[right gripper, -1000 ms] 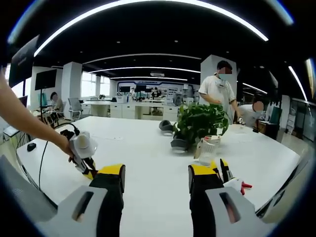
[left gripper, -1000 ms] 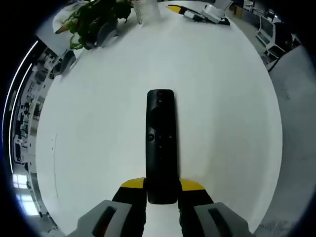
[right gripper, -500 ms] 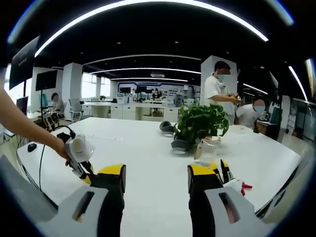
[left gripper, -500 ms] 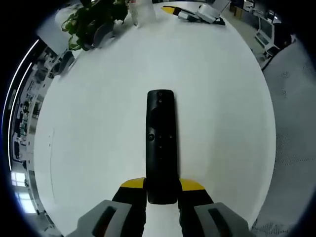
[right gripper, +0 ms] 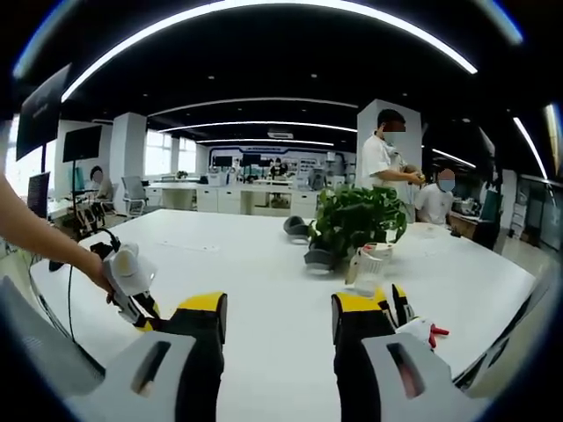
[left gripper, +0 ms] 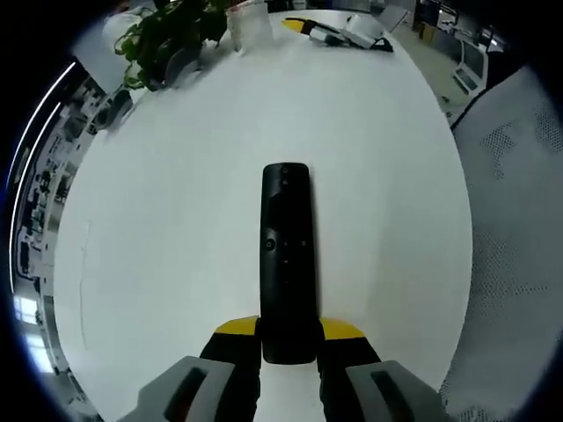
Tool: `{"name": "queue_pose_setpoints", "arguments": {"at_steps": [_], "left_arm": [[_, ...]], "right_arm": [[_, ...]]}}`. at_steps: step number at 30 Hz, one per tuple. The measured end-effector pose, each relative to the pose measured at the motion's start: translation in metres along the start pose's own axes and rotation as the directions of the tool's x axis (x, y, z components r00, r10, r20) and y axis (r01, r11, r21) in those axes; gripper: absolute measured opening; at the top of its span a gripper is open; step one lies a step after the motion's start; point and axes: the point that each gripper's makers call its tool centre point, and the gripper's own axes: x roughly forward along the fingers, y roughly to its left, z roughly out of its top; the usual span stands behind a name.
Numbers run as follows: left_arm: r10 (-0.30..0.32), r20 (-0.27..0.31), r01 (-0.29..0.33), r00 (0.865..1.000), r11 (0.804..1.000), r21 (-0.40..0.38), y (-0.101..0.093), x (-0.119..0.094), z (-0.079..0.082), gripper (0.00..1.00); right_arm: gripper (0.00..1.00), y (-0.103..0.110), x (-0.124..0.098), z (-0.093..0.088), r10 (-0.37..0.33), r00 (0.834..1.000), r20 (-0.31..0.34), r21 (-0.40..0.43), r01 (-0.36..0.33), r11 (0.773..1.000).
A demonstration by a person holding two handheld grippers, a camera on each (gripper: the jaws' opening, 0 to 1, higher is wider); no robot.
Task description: Press the specified remote control buttons in sequence, fully releasing each button before pressing the next.
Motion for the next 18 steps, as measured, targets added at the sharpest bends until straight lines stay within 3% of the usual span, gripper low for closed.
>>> {"name": "queue_pose_setpoints", "arguments": {"at_steps": [18], "left_arm": [[-0.022,0.022,0.021,1.000,0.999,0.044,-0.039,-0.011,-0.003,0.23]], "right_arm": [[0.41,-0.001,-0.002,0.000,-0.001,1.000,0.004,0.018,0.001,1.000]]}}
